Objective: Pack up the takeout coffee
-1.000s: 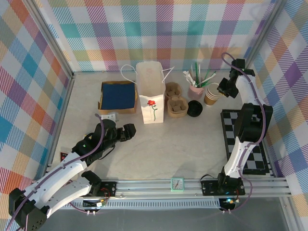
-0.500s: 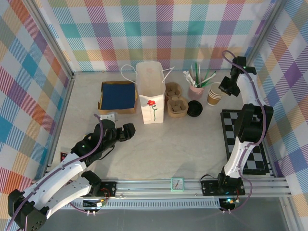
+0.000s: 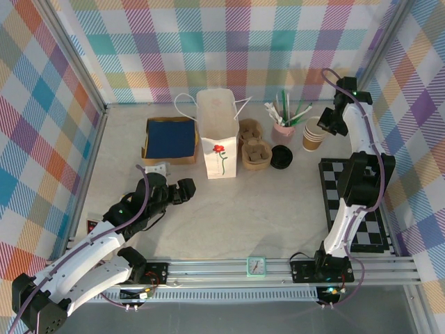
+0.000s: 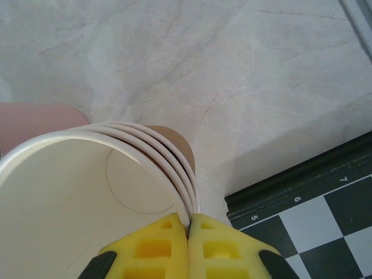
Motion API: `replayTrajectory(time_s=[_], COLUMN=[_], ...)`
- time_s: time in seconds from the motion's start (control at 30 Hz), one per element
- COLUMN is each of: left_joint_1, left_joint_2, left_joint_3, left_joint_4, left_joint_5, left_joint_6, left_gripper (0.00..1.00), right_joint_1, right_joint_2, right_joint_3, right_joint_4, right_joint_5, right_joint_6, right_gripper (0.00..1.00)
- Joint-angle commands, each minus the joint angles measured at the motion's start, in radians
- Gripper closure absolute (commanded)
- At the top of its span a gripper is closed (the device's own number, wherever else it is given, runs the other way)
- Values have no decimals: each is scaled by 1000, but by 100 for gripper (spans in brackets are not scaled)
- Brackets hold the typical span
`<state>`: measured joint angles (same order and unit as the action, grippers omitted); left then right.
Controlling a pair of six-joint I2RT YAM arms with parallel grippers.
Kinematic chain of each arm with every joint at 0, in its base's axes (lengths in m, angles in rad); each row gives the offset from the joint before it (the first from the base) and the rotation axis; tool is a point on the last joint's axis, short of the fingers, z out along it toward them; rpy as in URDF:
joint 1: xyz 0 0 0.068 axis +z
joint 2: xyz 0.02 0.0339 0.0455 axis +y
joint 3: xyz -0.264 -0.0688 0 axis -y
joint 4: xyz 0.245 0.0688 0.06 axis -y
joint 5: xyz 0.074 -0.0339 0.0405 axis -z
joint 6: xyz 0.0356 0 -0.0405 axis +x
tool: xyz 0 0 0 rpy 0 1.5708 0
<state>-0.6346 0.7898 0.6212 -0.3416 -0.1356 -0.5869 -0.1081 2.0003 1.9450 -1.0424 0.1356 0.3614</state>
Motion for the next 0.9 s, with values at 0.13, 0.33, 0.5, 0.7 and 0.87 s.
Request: replayTrajectory(time_s=[0.13,0.33,0.5,0.7,0.87], left_joint_1=[-10,-10,-10,-10,-11], left_joint_2=[-6,-14,-3,13,16], left_joint_3=[15,12,10,22,24], left_joint_4=[-11,-11,-2,0,2], left_joint_5=[0,-2,2,8,8], left_joint_6=[5,7,6,9,9], left_gripper=[18,18,18,18,18], right_joint_1=[-3,-3,-1,-19,-29], right_joint_2=[-24,-9,-19,-44,-47], right_joint_3=[-18,24,14,-38,-38], right_joint_4=[20,-11,-8,31,33], right_joint_5=[-65,-46,-44,-127,-167], right_joint_6=[45,32,21,37,46], right_gripper=[100,100,100,100,100])
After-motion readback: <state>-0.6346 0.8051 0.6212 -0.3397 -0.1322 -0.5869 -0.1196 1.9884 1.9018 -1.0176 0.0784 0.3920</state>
